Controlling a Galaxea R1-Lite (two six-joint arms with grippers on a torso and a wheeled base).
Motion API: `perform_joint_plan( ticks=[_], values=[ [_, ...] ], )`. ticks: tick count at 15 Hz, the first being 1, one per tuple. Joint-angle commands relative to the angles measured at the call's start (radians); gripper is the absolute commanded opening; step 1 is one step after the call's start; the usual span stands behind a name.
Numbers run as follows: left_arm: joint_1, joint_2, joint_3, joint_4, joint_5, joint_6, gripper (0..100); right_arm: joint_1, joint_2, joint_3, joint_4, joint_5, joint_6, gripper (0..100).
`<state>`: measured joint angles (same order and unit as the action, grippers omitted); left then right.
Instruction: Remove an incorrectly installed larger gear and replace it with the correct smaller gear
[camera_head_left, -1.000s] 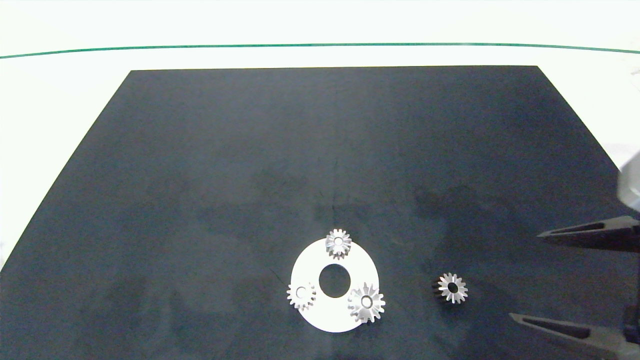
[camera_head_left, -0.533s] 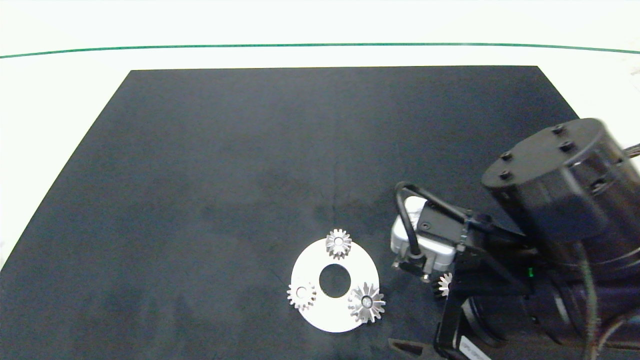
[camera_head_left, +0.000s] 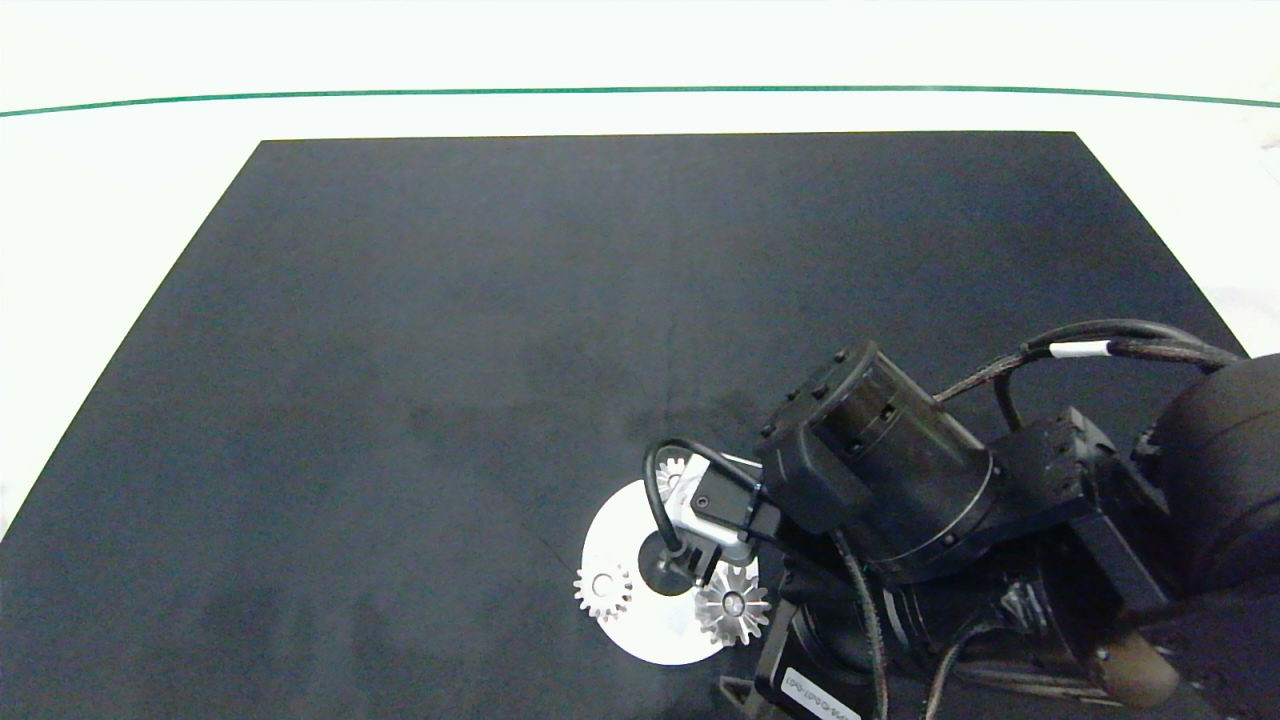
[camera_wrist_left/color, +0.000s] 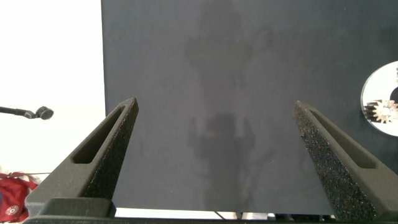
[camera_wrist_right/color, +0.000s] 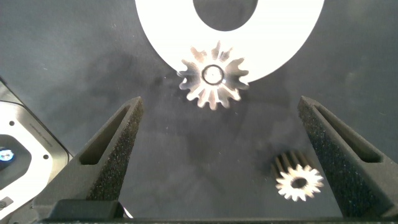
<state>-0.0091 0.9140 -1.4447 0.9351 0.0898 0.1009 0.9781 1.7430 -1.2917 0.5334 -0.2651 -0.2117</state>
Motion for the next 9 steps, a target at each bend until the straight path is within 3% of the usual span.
perform_joint_plan(
  ticks=[1, 4, 7, 9],
  values=[
    [0.000, -0.006, 0.000, 0.005, 0.001, 0.000, 100, 0.010, 0.049, -0.003, 0.002, -0.003, -0.002, 100],
    [0.000, -0.011, 0.001, 0.005, 0.001, 0.002, 100, 0.013, 0.079, -0.003, 0.002, -0.051, -0.005, 97],
    [-0.005, -0.015, 0.004, 0.005, 0.001, 0.003, 100, 0.013, 0.107, -0.017, 0.000, -0.052, -0.003, 91],
    [-0.006, -0.040, 0.013, 0.005, 0.001, 0.046, 100, 0.013, 0.124, -0.017, -0.024, -0.054, -0.003, 86]
  ],
)
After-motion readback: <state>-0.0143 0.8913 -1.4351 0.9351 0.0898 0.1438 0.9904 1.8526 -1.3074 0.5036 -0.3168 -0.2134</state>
